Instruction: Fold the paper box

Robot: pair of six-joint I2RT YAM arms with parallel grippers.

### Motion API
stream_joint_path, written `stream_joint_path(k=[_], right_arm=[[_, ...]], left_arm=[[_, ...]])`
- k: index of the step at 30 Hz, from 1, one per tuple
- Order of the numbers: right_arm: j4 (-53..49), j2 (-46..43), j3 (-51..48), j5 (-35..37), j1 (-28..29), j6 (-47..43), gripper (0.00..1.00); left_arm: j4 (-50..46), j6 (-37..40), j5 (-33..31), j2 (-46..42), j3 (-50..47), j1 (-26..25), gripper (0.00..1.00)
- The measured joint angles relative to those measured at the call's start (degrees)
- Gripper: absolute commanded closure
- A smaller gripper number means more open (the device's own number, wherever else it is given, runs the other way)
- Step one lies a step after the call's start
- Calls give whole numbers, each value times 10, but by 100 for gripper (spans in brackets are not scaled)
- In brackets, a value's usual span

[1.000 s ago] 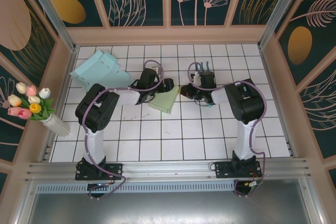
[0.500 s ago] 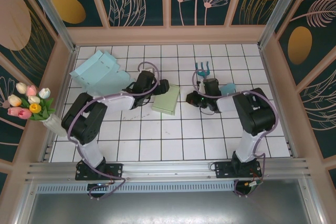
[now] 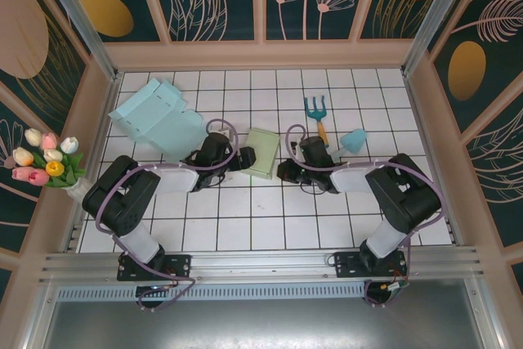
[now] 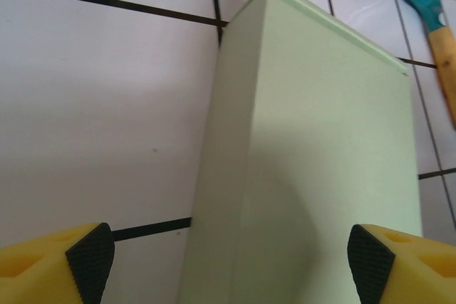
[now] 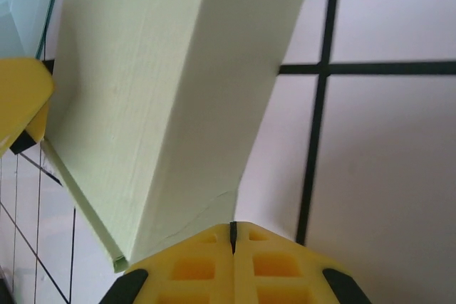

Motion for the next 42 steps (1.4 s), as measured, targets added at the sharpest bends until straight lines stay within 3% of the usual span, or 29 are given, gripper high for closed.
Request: stream_joint_path(k=[14,20,26,30,34,35,38,42], right_arm=[[65,47,-2,-9,24,39,100],[127,51,-28,-18,45,95,100],[147,55,-33,-14,77,130,100],[139,38,-36,28,87,125,99],[90,-22,-37,101,87,103,90],[71,-42,-37,126,86,94,85],[17,-102,-37,200,83,62,52],[-29,-148,-34,273,64,0,43]], left_arm=[[107,-60,53,10,-48,-15,14],[173,-104,28,23,-65,-25,14],[142,-107,-20,29,-37,-27,12],[93,-99,-38,29,-3,-23,12],[36,-91,-76,9,1,-3,10],[23,-89,-89,-2,0,2,10],[4,-85,-119,-41,-11,7,11],[32,-97,-101,-91,-63,6,12]])
